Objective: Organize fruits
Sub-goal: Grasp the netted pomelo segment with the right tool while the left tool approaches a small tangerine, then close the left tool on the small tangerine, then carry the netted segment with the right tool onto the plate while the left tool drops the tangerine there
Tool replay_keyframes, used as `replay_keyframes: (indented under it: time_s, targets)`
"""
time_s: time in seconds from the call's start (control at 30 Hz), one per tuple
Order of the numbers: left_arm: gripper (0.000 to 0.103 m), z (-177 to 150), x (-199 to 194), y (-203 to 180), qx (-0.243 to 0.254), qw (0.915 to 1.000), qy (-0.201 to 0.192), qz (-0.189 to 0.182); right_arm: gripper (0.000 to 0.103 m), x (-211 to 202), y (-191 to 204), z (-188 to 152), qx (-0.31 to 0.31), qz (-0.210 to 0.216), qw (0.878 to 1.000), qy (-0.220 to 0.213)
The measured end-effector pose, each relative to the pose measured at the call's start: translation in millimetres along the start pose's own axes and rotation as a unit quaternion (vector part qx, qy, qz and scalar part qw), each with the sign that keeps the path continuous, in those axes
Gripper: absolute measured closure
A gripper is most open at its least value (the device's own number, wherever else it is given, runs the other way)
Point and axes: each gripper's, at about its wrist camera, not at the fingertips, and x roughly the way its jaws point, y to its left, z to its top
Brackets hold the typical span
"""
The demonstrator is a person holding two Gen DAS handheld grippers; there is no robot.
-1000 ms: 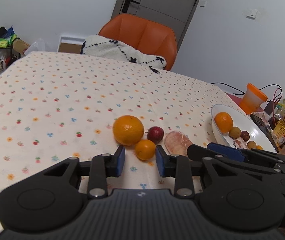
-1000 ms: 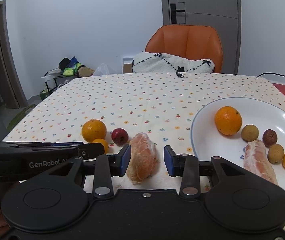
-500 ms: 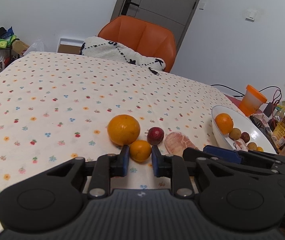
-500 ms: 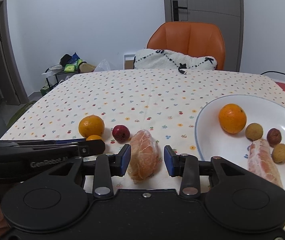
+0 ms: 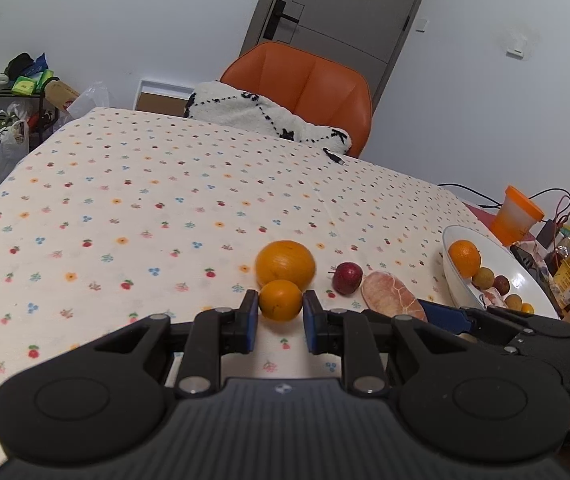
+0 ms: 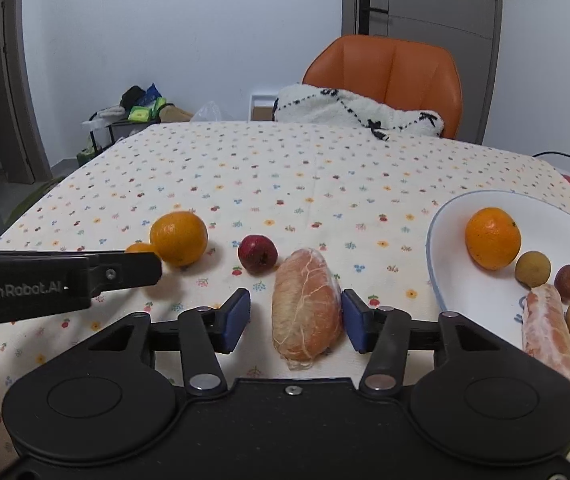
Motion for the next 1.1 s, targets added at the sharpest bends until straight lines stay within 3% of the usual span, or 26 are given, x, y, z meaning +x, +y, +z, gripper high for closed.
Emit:
replay_keyframes:
  time_s: [0.07,0.1,0.63,1.1]
  targets:
    - [0.082,0,-1,2,-0.002,1.0,0.001,-0.001,0.069,-1,-1,1,-0.001,-0.012,1.0,-0.001]
    - [0.082,0,-2,3,-0.002,1.0,0.001,-0.001,0.069,-2,-3,2,0.006,-0.008,1.0,0.001]
    - [0.082,4,-20,-13,0.008,0.9998,-0.017,-0.009,0.07,-41,-18,7,0.05,0.017,0.998,-0.045]
    - [0.082,7,-23,-48,0.039,0.9985,-0.02,-0.032,0.07,-73,-40,8,0.075,-0.006,0.994,-0.081]
